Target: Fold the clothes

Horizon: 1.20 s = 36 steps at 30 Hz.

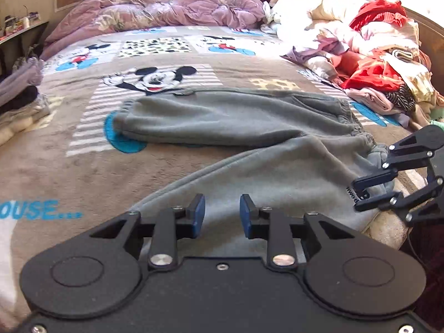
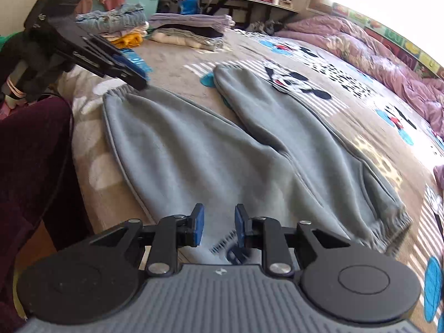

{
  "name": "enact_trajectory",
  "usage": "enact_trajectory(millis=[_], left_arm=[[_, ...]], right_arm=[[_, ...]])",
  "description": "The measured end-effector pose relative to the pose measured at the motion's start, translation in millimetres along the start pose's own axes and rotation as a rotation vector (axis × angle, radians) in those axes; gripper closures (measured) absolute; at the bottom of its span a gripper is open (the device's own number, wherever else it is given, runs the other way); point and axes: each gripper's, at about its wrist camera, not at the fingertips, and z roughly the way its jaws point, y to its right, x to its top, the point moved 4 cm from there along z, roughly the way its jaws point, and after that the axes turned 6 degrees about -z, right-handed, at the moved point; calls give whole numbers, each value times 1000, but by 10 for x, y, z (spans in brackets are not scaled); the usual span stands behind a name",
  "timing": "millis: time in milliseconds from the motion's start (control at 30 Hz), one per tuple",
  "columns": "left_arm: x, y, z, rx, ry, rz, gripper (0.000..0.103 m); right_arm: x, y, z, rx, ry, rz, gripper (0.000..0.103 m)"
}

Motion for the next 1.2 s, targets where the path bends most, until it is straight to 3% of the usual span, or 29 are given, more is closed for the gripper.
enact_trajectory(millis=[33, 67, 133, 167, 200, 267, 300, 400, 500, 567, 667, 767, 967, 1100, 1200], left_arm=[[-71, 29, 193, 45, -68, 37, 73], [-102, 68, 215, 68, -78, 77, 68], [-161, 145, 259, 112, -100, 156, 68], [-178, 175, 264, 124, -102, 184, 67], [-140, 169, 193, 92, -66, 164, 66], [-65, 156, 68, 29, 0, 121, 62], [-44, 139, 109, 16, -5, 91, 60], [-140, 104, 440, 71, -156, 93, 55], [-33, 115, 306, 72, -128, 64, 57], [45, 107, 231, 89, -54, 82, 57], [55, -35, 340, 97, -119, 33, 56], [79, -171, 427, 104, -179, -15, 55], [700, -415, 152, 33, -64, -85, 55], [1228, -671, 290, 61, -23, -116, 55], [1492, -864, 552, 81, -44, -136, 55]], right_arm=[[44, -89, 104, 8, 1, -16, 78], [82, -180, 211, 14, 2, -31, 78], [22, -432, 392, 54, -72, -96, 80], [-2, -533, 377, 29, -68, -151, 80], [-18, -626, 343, -4, -54, -206, 81], [16, -600, 281, -8, -23, -155, 84], [37, -577, 250, -6, -8, -122, 81], [-2, -596, 306, 44, -34, -114, 83], [33, -548, 199, 94, -66, -115, 79], [77, -373, 98, 48, -31, -73, 79], [114, 25, 140, -34, 0, 32, 78], [-115, 360, 391, -3, -128, 152, 72], [-234, 856, -2, 6, -7, 329, 72], [-274, 1472, -103, -146, 9, 384, 69], [-390, 1850, -121, -247, -12, 422, 63]])
